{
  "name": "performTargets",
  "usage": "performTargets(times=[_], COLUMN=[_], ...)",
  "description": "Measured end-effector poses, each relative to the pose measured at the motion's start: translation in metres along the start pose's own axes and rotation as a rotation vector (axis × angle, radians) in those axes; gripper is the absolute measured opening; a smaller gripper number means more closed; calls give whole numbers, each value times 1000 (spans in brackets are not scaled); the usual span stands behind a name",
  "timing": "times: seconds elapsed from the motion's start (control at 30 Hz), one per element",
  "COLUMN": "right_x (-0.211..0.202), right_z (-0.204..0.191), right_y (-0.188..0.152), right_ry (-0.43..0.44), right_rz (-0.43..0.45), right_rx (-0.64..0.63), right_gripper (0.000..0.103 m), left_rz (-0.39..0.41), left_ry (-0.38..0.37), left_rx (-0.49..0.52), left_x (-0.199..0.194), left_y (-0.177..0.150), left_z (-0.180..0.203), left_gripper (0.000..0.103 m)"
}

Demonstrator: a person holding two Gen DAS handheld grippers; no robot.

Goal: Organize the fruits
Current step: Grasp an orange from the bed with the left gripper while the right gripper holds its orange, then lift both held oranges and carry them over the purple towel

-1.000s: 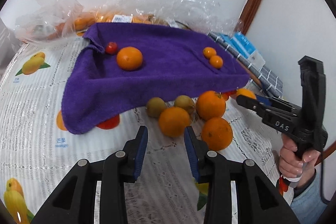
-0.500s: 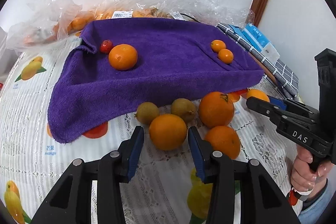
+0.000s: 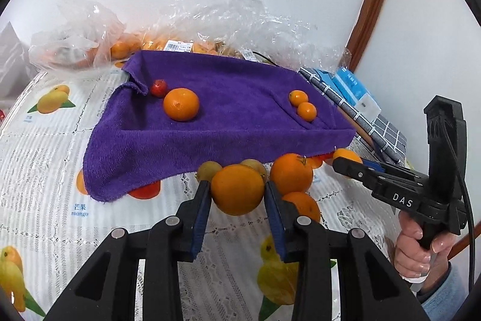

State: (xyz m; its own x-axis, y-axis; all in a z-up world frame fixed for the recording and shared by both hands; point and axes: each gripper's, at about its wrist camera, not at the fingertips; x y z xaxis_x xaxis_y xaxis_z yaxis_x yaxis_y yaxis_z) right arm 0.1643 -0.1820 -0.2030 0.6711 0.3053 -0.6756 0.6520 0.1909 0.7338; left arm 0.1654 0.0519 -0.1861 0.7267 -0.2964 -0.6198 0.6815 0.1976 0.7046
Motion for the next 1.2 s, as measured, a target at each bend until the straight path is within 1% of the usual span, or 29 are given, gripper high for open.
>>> performTargets(times=[0.17,0.4,0.7,0.8,0.87,0.9,0.97,1.07,1.2], right_x=[-2,-8,-12,-12,-13,-14,-20,-33,-43], right_z=[1,1,4,7,9,10,8,4,7], right_y=[0,-1,-2,-2,-2,-1,3,15,40], right_ry=[9,25,29,18,5,2,-10,-46,-60], right_rz=[13,44,69,68,65,64,68,95,123], right_rx=[2,11,37,65,83,90,84,41,41], right_gripper=[32,32,32,32,32,32,32,32,32], left_rz=[34,112,153,161,184,181,169,192,229], left_ry=[6,37,51,51,77,87,85,110,137], left_rx=[0,19,25,11,18,21,28,52,54], left_x=[-6,-19,-26,-29,-32,-34,-38,-48,-52], left_y=[-1,1,2,3,5,6,11,26,53], left_z=[-1,1,3,1,2,2,4,10,10], left_gripper=[34,34,34,34,34,34,34,34,34])
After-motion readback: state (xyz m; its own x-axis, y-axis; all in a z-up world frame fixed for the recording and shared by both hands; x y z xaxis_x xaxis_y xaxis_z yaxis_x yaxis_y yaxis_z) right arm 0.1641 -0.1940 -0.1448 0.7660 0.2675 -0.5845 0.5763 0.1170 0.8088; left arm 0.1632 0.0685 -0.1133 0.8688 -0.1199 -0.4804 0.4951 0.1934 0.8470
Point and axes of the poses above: each gripper's, at about its wrist camera, not at the fingertips, and x roughly the way its jaws point, z to its right, y to its top, and after that the axes turned 7 degrees about -x, right-handed
